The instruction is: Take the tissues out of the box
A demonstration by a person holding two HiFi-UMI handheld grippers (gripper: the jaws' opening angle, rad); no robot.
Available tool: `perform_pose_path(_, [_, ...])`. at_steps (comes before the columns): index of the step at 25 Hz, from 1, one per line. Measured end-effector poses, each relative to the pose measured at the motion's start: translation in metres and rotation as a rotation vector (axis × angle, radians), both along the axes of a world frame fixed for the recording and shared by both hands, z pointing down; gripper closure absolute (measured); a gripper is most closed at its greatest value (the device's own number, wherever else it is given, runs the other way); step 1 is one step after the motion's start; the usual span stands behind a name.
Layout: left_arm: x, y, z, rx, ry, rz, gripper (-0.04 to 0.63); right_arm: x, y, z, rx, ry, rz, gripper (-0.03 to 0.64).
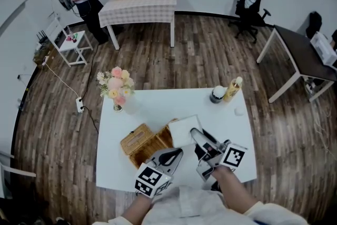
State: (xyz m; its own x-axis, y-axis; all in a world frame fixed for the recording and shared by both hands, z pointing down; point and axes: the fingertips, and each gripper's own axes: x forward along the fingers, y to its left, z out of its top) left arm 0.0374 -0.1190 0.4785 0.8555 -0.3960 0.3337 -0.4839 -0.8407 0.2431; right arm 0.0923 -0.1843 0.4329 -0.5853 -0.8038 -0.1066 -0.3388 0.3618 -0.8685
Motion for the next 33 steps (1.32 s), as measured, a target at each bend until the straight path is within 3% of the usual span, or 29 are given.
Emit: perform_pose_path(33, [0.008,0.012,0.008,-0.025,0.001,0.049,0.594,-0.016,0.001,0.001,0.027,0.071,-0.011,0.356])
